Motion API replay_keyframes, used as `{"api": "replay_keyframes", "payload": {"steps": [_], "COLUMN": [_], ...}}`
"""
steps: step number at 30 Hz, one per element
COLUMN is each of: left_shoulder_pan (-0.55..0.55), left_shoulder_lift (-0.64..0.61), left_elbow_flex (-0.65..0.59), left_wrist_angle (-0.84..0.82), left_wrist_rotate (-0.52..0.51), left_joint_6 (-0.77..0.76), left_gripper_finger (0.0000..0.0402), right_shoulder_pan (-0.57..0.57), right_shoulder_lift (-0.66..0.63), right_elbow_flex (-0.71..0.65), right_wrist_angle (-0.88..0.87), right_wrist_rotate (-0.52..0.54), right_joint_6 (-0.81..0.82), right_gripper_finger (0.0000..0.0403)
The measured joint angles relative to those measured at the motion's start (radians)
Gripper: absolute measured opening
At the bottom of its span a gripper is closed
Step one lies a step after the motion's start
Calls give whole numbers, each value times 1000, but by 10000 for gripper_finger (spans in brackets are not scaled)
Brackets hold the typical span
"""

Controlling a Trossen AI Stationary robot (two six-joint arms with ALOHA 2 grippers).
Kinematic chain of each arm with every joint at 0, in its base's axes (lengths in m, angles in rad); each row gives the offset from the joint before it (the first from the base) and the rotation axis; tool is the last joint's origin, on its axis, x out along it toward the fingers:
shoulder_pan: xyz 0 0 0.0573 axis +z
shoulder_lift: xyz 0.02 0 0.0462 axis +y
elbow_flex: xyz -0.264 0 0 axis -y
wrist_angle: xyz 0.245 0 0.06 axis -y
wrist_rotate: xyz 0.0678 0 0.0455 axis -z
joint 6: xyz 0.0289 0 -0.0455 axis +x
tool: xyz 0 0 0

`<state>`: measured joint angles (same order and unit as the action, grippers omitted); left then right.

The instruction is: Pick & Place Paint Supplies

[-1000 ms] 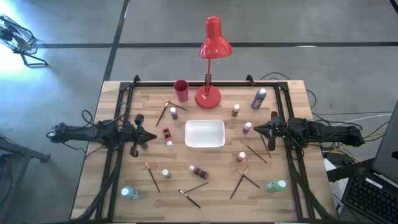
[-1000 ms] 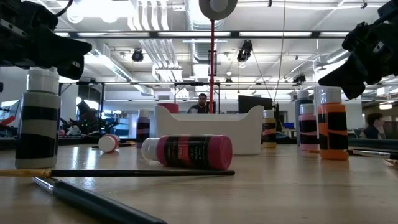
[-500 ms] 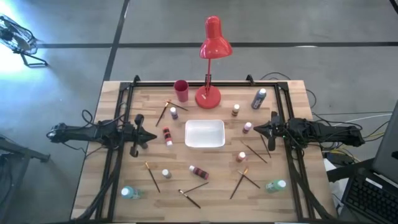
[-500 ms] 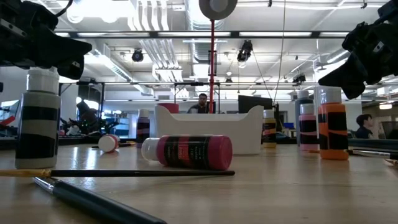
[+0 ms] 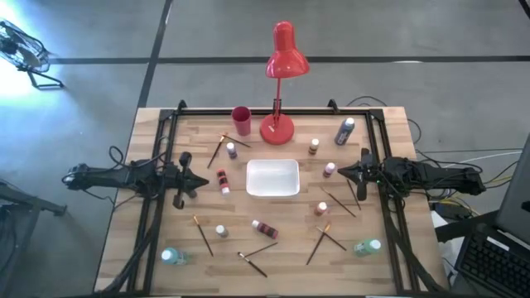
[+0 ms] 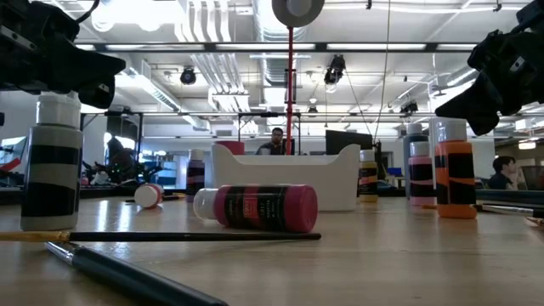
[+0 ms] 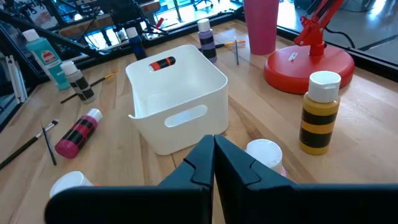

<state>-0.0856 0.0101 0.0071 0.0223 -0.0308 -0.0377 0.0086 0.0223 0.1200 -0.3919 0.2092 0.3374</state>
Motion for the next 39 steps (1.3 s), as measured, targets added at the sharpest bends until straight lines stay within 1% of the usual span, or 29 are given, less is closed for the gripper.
{"api": "replay_keyframes", "payload": {"steps": [14,15,19,25,26,28,32,34,39], "left_shoulder_pan": [0,0,0,0,0,0,0,0,0], "left_shoulder_lift": [0,0,0,0,0,0,0,0,0], "left_elbow_flex": [0,0,0,0,0,0,0,0,0], "left_wrist_angle": [0,0,0,0,0,0,0,0,0], "left_wrist_rotate": [0,0,0,0,0,0,0,0,0], "left_joint_6": [0,0,0,0,0,0,0,0,0], "left_gripper_finger": [10,10,10,10,10,10,10,10,10], "right_shoulder_pan": [0,0,0,0,0,0,0,0,0], "right_shoulder_lift": [0,0,-2,-1,-1,-1,-1,-1,-1], "right_elbow_flex": [0,0,0,-3,-4,-5,-5,-5,-6], "right_wrist_angle": [1,7,69,159,182,237,341,387,540], "right_wrist_rotate": [0,7,82,79,75,74,74,74,75], "right_joint_6": [-2,-35,-343,-516,-515,-465,-253,-175,-161], "right_gripper_finger": [8,8,8,8,8,8,8,8,8]}}
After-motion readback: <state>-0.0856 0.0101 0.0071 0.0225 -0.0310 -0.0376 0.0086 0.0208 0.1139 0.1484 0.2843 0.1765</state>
